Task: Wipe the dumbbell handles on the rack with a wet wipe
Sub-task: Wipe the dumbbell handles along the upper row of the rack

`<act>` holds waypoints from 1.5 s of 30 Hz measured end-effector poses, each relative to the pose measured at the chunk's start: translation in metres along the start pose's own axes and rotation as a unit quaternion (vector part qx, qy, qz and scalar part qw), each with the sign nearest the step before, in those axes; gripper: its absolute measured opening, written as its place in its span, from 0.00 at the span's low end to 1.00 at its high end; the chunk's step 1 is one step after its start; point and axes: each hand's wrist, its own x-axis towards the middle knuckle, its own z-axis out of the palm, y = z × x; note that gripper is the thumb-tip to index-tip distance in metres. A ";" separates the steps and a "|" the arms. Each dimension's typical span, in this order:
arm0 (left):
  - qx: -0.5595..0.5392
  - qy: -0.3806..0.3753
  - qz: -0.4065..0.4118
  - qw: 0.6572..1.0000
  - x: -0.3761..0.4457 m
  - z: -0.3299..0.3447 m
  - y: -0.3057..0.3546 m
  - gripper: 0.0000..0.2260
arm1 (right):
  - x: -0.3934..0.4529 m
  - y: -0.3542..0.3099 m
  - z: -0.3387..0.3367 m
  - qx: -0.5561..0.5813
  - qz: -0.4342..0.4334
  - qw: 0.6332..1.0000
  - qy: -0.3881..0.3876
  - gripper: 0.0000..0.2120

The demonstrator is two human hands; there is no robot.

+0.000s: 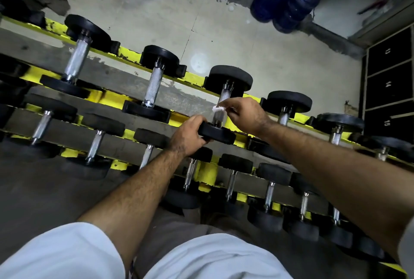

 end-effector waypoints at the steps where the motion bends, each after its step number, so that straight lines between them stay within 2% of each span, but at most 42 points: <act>1: 0.002 0.004 0.005 1.000 0.000 0.002 -0.001 0.21 | -0.001 0.000 -0.001 0.005 0.002 1.000 -0.001 0.17; 5: 0.054 0.012 0.038 0.998 0.001 0.006 -0.001 0.19 | -0.006 0.007 -0.008 -0.015 -0.022 1.000 -0.007 0.17; 8: 0.137 0.033 0.094 0.986 0.003 0.007 0.006 0.17 | -0.010 0.018 -0.014 -0.025 -0.039 0.999 0.004 0.18; 11: 0.243 0.057 0.120 0.961 0.003 0.006 0.021 0.18 | -0.013 0.030 -0.017 -0.019 -0.037 0.999 0.026 0.18; 16: 0.380 0.038 0.172 0.908 0.002 0.008 0.053 0.18 | -0.018 0.043 -0.020 -0.004 -0.024 0.999 0.044 0.19; 20: 0.436 0.013 0.166 0.884 -0.001 0.015 0.072 0.15 | -0.018 0.046 -0.020 0.025 -0.017 0.998 0.049 0.18; 29: 0.496 -0.048 0.130 0.857 -0.005 0.011 0.081 0.19 | -0.019 0.046 -0.004 0.066 -0.009 0.997 0.048 0.16; 33: 0.500 -0.058 0.101 0.858 -0.011 0.026 0.091 0.22 | -0.017 0.045 -0.002 0.074 -0.011 0.995 0.071 0.17; 39: 0.503 -0.051 0.080 0.859 -0.015 0.035 0.099 0.21 | -0.011 0.044 -0.002 0.071 -0.041 0.992 0.091 0.19; 42: 0.468 -0.024 0.068 0.881 -0.016 0.034 0.095 0.20 | -0.006 0.043 0.001 0.066 -0.063 0.991 0.096 0.20; 45: 0.377 0.010 0.065 0.924 -0.017 0.027 0.088 0.22 | 0.007 0.043 0.004 0.031 -0.102 0.990 0.098 0.18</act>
